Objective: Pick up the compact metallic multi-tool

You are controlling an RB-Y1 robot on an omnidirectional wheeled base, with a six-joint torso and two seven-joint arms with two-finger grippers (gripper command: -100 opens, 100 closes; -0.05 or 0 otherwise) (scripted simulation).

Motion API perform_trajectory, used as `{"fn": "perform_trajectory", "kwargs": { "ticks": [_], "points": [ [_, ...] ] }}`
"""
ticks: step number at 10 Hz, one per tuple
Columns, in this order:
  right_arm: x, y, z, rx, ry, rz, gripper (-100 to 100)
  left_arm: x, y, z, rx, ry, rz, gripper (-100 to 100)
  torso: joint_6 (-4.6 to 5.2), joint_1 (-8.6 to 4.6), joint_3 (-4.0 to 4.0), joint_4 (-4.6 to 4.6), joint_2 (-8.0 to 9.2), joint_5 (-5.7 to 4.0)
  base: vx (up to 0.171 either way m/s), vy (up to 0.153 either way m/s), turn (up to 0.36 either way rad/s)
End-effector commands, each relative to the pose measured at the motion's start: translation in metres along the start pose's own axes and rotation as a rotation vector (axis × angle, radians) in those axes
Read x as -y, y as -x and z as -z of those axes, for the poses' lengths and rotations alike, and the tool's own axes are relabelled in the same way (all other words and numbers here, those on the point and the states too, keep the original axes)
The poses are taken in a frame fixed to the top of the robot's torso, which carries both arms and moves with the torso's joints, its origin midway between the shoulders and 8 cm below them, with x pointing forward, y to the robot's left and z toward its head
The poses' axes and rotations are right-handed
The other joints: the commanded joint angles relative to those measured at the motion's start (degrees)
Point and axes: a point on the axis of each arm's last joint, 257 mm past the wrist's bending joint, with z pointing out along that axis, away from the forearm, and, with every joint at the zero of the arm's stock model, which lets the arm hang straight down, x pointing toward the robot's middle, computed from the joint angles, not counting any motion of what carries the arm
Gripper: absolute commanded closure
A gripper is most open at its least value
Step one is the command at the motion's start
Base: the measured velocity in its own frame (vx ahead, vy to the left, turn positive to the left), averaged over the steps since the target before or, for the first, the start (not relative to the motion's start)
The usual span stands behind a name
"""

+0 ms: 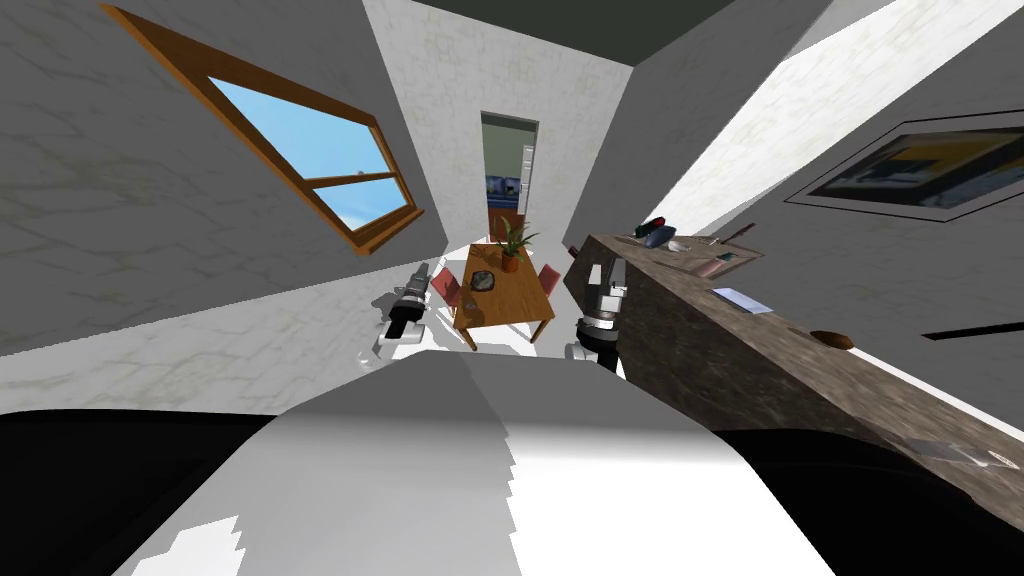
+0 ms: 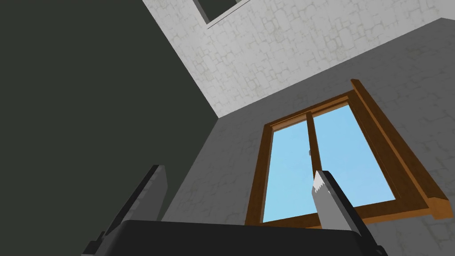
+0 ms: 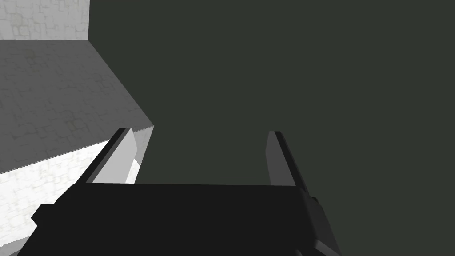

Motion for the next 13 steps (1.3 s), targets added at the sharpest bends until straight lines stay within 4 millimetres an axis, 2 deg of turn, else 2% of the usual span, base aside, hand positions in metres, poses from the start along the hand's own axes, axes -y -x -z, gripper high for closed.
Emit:
{"fn": "perform_trajectory", "kwargs": {
  "ticks": [1, 2, 3, 6, 8, 11, 12, 13],
  "points": [
    [0.000, 0.000, 0.000, 0.000, 0.000, 0.000, 0, -0.026, 0.006, -0.005, 0.006, 0.070, -0.007, -100, 0.00, 0.00, 0.00, 0.00, 0.00, 0.00, -0.012, -0.029, -0.177],
    [0.000, 0.000, 0.000, 0.000, 0.000, 0.000, 0, -0.037, 0.013, -0.011, 0.017, 0.103, -0.012, -100, 0.03, -0.03, 0.00, 0.00, 0.01, 0.00, -0.017, -0.041, -0.172],
    [0.000, 0.000, 0.000, 0.000, 0.000, 0.000, 0, -0.050, 0.011, -0.009, 0.011, 0.135, -0.011, -100, 0.02, -0.07, 0.01, 0.00, 0.02, -0.01, -0.013, -0.031, -0.087],
    [0.000, 0.000, 0.000, 0.000, 0.000, 0.000, 0, -0.090, 0.023, -0.015, 0.030, 0.244, -0.012, -100, -0.01, -0.03, 0.00, 0.00, 0.00, -0.01, -0.008, -0.033, -0.128],
    [0.000, 0.000, 0.000, 0.000, 0.000, 0.000, 0, -0.101, 0.021, -0.012, 0.026, 0.268, -0.011, -100, -0.01, -0.03, 0.00, 0.00, -0.01, 0.00, -0.003, -0.020, -0.034],
    [0.000, 0.000, 0.000, 0.000, 0.000, 0.000, 0, -0.144, 0.032, -0.011, 0.045, 0.391, -0.003, -100, -0.02, -0.01, -0.01, -0.01, -0.02, 0.00, 0.002, -0.030, -0.119],
    [0.000, 0.000, 0.000, 0.000, 0.000, 0.000, 0, -0.151, 0.031, -0.008, 0.042, 0.409, -0.002, -100, 0.01, -0.05, -0.02, -0.01, -0.04, -0.01, 0.003, -0.031, -0.062],
    [0.000, 0.000, 0.000, 0.000, 0.000, 0.000, 0, -0.166, 0.037, -0.009, 0.054, 0.458, 0.006, -100, -0.02, -0.04, -0.02, -0.01, -0.03, -0.01, -0.003, -0.034, -0.112]
  ]
}}
